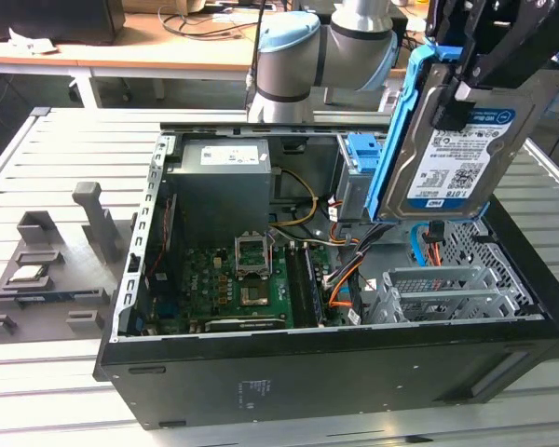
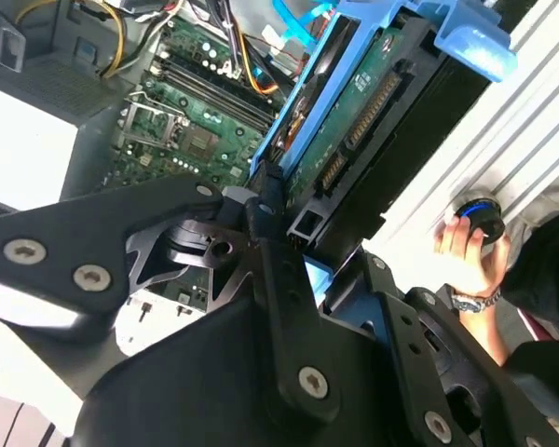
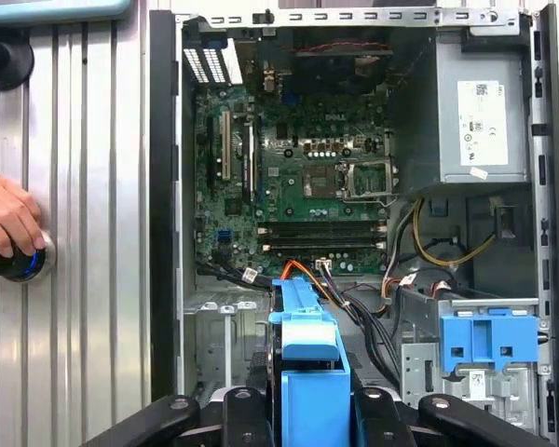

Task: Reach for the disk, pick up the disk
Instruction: 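Pick up the disk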

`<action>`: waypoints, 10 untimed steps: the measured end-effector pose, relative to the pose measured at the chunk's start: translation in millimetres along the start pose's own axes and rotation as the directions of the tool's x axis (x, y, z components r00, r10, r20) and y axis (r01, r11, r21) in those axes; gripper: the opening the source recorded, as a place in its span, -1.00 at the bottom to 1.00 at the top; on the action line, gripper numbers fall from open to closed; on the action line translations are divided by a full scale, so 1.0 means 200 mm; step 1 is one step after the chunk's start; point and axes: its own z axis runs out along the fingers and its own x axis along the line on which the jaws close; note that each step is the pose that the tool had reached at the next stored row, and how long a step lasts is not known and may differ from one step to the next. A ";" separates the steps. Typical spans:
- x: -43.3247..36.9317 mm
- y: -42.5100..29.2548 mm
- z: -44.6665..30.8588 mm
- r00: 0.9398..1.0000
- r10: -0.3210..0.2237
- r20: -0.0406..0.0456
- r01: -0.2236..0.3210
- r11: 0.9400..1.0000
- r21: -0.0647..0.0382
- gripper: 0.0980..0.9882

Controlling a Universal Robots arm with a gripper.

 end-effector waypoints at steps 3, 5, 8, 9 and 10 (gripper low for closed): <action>0.095 -0.002 0.014 1.000 0.000 0.000 0.000 1.000 0.000 -0.40; 0.125 -0.014 0.052 1.000 0.003 0.000 -0.003 1.000 0.000 -0.40; 0.139 -0.028 0.083 1.000 0.006 0.000 -0.006 1.000 0.000 -0.40; 0.143 -0.032 0.092 1.000 0.006 0.000 -0.006 1.000 0.000 -0.40; 0.150 -0.040 0.107 1.000 0.007 0.000 -0.007 1.000 0.000 -0.40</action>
